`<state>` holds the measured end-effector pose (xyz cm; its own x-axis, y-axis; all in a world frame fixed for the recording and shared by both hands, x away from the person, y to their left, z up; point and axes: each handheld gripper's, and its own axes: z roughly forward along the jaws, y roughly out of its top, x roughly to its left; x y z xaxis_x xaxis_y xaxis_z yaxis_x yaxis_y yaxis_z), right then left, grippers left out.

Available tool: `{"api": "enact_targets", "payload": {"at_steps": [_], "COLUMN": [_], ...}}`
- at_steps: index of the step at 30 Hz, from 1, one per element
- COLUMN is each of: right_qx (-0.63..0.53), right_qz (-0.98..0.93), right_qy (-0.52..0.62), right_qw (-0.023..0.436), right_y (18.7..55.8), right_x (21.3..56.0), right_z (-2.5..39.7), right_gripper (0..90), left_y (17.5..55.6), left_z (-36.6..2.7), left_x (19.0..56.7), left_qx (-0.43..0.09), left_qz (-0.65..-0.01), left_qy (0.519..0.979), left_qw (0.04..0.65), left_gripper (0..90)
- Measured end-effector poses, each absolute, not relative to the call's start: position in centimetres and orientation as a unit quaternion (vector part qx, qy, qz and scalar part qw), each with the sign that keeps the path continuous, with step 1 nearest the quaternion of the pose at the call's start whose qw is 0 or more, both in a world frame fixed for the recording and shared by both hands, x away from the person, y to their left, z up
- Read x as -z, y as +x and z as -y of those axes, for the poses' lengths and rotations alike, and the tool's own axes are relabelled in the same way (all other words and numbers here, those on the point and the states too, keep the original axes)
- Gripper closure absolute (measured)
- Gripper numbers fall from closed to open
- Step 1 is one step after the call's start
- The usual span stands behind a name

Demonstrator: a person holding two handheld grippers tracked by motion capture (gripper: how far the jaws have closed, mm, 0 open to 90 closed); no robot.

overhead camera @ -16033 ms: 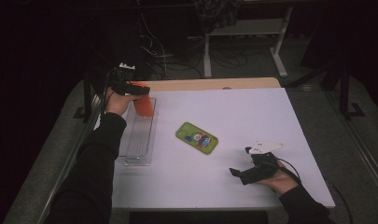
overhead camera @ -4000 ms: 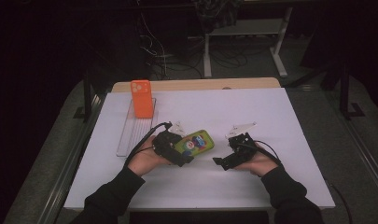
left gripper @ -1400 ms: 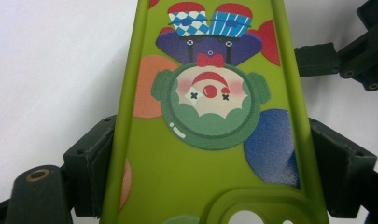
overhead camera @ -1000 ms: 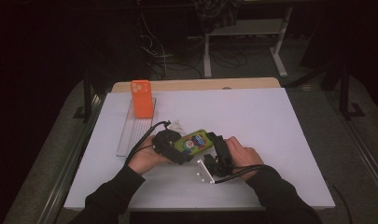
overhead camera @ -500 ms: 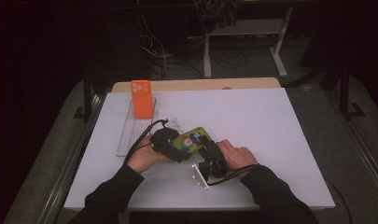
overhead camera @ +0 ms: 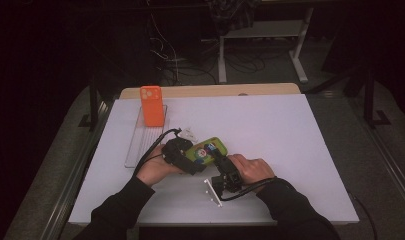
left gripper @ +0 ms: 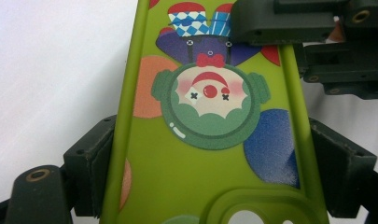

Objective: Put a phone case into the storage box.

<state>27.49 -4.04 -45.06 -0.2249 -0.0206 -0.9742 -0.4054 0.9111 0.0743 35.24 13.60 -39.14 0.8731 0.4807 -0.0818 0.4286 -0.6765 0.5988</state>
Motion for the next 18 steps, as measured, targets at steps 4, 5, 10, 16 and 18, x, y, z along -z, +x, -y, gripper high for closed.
{"api": "enact_targets", "payload": {"at_steps": [4, 5, 10, 16, 18], "right_qx": [-0.153, -0.152, -0.149, -0.151, -0.149], "right_qz": [-0.771, -0.771, -0.768, -0.769, -0.770], "right_qy": [-0.141, -0.142, -0.146, -0.142, -0.139], "right_qw": [0.602, 0.602, 0.606, 0.605, 0.605], "right_y": [27.44, 27.43, 27.34, 27.25, 27.32], "right_x": [44.99, 44.97, 45.00, 44.78, 44.72], "right_z": [4.03, 4.01, 4.02, 4.13, 4.24], "right_gripper": [74.3, 74.5, 75.2, 75.6, 75.6], "left_y": [35.29, 35.31, 35.26, 35.13, 35.14], "left_z": [-13.63, -13.64, -13.65, -13.76, -13.90], "left_x": [39.15, 39.15, 39.25, 39.12, 38.99], "left_qx": [-0.040, -0.038, -0.036, -0.042, -0.040], "left_qz": [-0.245, -0.245, -0.249, -0.247, -0.252], "left_qy": [0.917, 0.917, 0.911, 0.908, 0.900], "left_qw": [0.313, 0.313, 0.326, 0.336, 0.353], "left_gripper": [15.3, 15.3, 14.7, 11.0, 8.4]}}
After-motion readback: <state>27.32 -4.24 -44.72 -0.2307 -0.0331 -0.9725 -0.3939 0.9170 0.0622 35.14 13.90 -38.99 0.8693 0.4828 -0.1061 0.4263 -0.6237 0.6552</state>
